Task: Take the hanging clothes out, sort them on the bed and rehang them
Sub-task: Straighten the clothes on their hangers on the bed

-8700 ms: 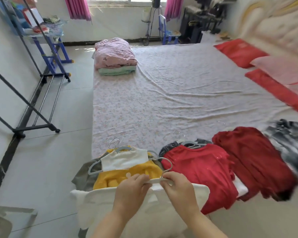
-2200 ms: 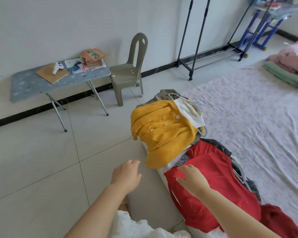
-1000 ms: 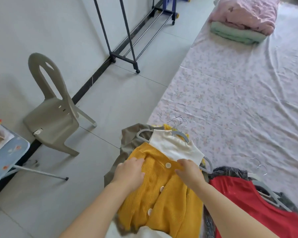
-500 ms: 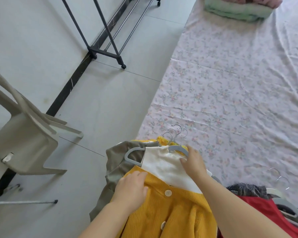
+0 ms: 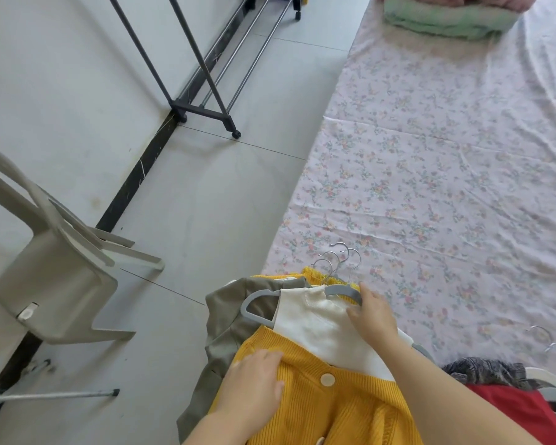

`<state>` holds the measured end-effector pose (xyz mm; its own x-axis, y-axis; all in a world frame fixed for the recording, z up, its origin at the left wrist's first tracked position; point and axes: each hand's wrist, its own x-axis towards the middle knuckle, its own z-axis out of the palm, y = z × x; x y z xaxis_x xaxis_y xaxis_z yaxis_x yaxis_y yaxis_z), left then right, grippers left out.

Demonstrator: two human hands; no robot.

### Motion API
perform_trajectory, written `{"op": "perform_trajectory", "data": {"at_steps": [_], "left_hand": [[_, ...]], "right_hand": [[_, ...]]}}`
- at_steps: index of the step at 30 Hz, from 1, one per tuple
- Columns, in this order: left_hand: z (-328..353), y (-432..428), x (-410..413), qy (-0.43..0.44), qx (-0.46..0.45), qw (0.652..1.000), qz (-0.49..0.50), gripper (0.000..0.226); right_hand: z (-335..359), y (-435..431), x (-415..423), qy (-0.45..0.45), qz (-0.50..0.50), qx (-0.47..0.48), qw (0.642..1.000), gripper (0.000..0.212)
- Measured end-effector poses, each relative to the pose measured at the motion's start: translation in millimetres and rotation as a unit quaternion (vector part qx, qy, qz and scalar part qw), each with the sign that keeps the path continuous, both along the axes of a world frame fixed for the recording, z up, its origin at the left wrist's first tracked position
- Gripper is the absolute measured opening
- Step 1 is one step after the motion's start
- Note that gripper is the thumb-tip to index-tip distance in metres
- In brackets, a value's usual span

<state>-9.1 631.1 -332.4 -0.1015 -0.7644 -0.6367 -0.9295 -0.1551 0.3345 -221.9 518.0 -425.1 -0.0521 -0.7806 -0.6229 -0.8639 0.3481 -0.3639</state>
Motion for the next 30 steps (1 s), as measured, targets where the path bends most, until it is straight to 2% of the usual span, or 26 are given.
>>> {"op": "perform_trajectory", "data": {"at_steps": [2, 5, 9, 11, 15, 20, 24, 30], "left_hand": [[-2, 3, 3, -0.003, 0.003, 1.0, -0.003, 0.048], [-3, 10, 4, -0.012, 0.007, 1.0, -0.006, 0.048], [10, 14, -7, 0.003, -0.01, 1.0, 0.003, 0.048], [22, 11, -13, 0.017, -0.034, 0.999, 0.008, 0.048], [50, 9, -23, 0.044, -0.109, 0.993, 0.007, 0.048], [81, 20, -27, 0.052, -0.17, 0.983, -0.044, 0.052], [102, 52, -22, 0.054, -0.176, 0.975, -0.121, 0.048], [138, 99, 0, 0.169, -0.277, 0.937, -0.133, 0.03]], "right_hand": [[-1, -3, 4, -0.012, -0.001, -0.004, 1.0, 0.049], [7, 4, 5, -0.057, -0.077, -0.04, 0.995, 0.044], [33, 27, 0, -0.092, -0.113, -0.09, 0.985, 0.016], [52, 45, 0, -0.115, -0.125, -0.089, 0.981, 0.012], [101, 92, 7, -0.175, -0.117, -0.108, 0.972, 0.023], [162, 150, 21, -0.194, -0.116, -0.143, 0.964, 0.045], [202, 192, 31, -0.204, -0.153, -0.181, 0.95, 0.043], [252, 253, 51, -0.201, -0.188, -0.26, 0.926, 0.041]]}}
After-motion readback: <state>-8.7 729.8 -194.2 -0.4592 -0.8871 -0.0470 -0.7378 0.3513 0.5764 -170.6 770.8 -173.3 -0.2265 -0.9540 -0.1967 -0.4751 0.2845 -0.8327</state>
